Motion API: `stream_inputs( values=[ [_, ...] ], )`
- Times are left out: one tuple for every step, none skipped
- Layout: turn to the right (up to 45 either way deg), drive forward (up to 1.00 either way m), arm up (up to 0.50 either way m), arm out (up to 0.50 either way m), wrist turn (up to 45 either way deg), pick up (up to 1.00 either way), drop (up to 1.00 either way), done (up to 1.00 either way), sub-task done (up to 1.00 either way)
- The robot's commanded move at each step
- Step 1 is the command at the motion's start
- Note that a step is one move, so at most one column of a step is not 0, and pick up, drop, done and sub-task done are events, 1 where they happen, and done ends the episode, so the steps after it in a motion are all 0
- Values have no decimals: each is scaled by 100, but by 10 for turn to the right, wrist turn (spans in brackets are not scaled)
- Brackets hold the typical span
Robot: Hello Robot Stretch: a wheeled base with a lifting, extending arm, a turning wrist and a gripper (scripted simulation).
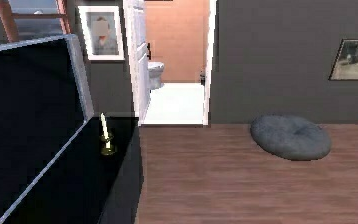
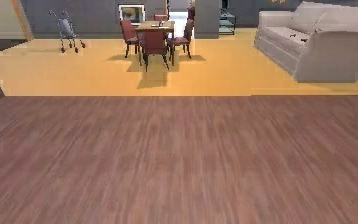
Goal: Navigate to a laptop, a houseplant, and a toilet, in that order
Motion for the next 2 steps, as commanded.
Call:
stream_inputs(
  values=[
    [0, 100, 0, 0, 0, 0, 0, 0, 0],
    [0, 65, 0, 0, 0, 0, 0, 0, 0]
  ],
)
